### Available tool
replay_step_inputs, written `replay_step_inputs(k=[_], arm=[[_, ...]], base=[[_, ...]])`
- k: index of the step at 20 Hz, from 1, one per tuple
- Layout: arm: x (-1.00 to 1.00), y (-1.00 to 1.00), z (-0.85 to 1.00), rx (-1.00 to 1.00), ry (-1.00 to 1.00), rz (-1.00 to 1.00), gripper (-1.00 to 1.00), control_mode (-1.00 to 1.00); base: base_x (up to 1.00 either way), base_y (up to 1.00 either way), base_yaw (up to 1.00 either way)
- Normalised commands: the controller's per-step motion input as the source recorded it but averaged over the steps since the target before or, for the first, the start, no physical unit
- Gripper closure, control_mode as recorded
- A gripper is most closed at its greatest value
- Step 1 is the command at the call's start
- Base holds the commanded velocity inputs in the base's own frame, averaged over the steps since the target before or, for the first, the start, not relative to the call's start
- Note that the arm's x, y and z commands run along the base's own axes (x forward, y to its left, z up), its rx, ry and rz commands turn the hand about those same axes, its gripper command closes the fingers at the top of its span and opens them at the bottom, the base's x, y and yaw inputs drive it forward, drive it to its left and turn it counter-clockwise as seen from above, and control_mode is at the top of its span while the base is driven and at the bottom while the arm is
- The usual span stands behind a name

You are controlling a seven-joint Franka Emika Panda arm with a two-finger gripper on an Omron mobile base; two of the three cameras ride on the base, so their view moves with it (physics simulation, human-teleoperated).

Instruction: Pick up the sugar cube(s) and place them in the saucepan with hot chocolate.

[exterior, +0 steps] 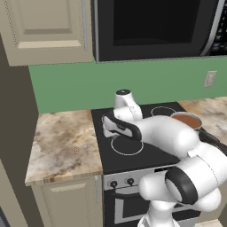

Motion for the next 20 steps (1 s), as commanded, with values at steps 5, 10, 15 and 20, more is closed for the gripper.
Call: replay_step_inputs(k=[5, 10, 15, 20], arm=[[0.07, 0.46, -0.1, 0.03, 0.0, -0.13, -1.0, -1.0], [0.06, 0.44, -0.03, 0.04, 0.0, -0.2, -1.0, -1.0], [0.12, 0.46, -0.18, 0.0, 0.03, -0.16, -1.0, -1.0], [0.1, 0.41, -0.15, 0.0, 0.01, -0.04, -1.0, -1.0]], base=[[0.0, 0.0, 0.0], [0.0, 0.0, 0.0], [0.0, 0.0, 0.0], [0.0, 0.0, 0.0]])
